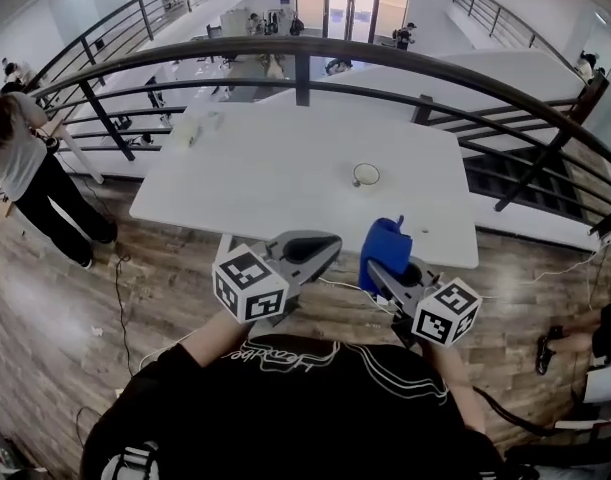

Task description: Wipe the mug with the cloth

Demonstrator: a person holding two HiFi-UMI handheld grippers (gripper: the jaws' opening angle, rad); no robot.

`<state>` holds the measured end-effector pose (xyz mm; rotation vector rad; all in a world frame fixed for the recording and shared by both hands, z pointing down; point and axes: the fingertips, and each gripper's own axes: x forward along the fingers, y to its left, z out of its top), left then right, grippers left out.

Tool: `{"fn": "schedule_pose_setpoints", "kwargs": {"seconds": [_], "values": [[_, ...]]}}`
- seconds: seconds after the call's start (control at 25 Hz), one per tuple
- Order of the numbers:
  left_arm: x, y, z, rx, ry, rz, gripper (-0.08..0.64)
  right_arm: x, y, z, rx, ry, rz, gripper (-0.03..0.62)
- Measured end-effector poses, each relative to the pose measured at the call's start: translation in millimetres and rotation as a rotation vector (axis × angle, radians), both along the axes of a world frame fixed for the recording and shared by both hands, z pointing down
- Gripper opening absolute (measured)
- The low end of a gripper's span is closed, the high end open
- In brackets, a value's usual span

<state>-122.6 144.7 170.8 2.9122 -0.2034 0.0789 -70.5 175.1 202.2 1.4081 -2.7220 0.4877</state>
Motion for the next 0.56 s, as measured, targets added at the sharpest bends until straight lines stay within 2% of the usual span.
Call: {"fn": "schedule_pose_setpoints", "kwargs": {"seconds": [0.24,0.56], "values": [[-8.4,12.2,13.8,-0.007,0.014,-0.017,0.008,-9.0,12.7,14.0,-0.001,0.006,-0.012,0.054],[-2.9,-10.3,-11.3,-0.047,0.026,-0.018,0.008,-2.4,-6.2,-10.2,-0.017,-0.017,-0.005,0.054]]}}
